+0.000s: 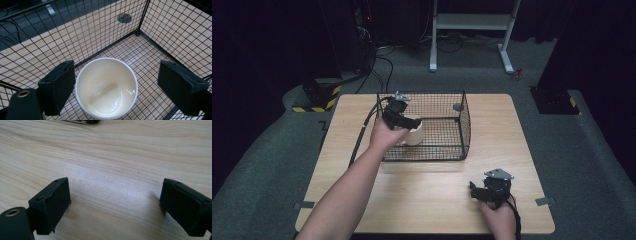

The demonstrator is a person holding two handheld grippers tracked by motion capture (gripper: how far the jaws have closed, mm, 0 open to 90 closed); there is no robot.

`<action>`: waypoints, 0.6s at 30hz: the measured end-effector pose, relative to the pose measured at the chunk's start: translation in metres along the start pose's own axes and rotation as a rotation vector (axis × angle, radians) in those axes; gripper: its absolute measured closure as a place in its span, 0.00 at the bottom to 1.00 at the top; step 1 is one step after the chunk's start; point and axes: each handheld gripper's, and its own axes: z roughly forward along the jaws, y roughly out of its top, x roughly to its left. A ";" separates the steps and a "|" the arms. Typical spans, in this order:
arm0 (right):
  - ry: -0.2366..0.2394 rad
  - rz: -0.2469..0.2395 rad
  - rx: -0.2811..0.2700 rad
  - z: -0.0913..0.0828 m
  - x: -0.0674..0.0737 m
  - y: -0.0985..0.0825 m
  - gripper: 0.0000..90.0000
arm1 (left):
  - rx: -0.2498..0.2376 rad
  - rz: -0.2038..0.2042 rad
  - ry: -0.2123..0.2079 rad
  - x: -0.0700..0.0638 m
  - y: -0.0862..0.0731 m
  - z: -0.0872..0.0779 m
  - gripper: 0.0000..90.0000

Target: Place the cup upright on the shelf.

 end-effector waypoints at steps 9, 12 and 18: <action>0.000 0.000 0.000 0.000 0.000 0.000 0.10 | -0.003 0.018 -0.025 -0.004 -0.001 -0.005 0.18; 0.000 0.005 0.000 0.000 0.000 0.000 0.10 | -0.012 0.016 -0.024 -0.005 -0.004 -0.007 0.18; 0.000 0.005 0.000 0.000 0.000 0.000 0.10 | -0.020 0.012 -0.020 -0.005 -0.009 -0.011 0.18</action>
